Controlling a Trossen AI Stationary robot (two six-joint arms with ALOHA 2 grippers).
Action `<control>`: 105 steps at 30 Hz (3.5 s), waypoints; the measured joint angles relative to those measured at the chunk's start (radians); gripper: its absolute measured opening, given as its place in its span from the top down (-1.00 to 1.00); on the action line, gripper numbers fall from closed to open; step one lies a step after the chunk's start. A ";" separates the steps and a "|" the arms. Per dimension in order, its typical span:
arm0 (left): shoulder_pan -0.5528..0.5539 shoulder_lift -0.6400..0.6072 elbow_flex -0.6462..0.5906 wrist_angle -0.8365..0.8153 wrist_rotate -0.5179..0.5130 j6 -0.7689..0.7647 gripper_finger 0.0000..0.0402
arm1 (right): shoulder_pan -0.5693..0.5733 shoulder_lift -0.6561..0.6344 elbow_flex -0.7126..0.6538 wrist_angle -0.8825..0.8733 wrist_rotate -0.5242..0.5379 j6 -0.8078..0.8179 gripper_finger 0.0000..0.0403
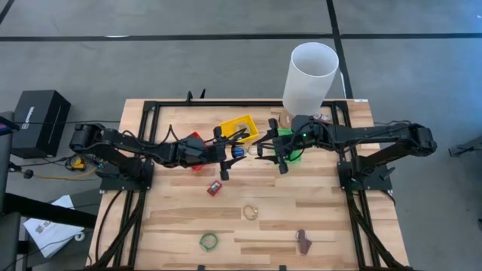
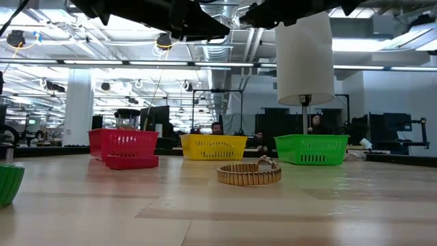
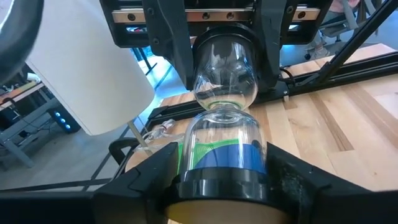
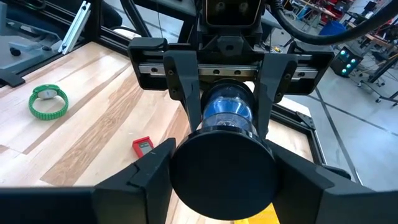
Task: Pick & Place Office items
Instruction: Put the blue hourglass into the red basket
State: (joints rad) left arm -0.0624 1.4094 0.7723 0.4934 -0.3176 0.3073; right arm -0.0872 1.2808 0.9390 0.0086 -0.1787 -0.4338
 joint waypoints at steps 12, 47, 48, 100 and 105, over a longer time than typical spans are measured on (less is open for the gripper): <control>0.000 0.000 0.000 0.000 -0.002 -0.001 0.04 | 0.001 0.000 0.000 -0.001 0.031 0.000 -0.05; 0.031 -0.033 0.000 -0.542 -0.078 -0.170 0.04 | 0.042 0.000 0.000 -0.444 0.124 0.375 -0.30; 0.031 -0.034 0.000 -0.547 -0.078 -0.184 0.04 | 0.048 0.000 0.000 -0.439 0.124 0.374 -0.30; 0.113 -0.324 -0.066 -1.270 0.029 -0.575 -0.02 | 0.112 0.000 0.000 -0.427 0.124 0.374 -0.30; 0.154 -0.311 -0.072 -1.282 0.038 -0.550 0.01 | 0.112 0.000 0.000 -0.425 0.124 0.374 -0.30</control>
State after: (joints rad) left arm 0.0921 1.0979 0.7006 -0.7884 -0.2798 -0.2425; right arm 0.0250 1.2812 0.9386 -0.4160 -0.0547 -0.0601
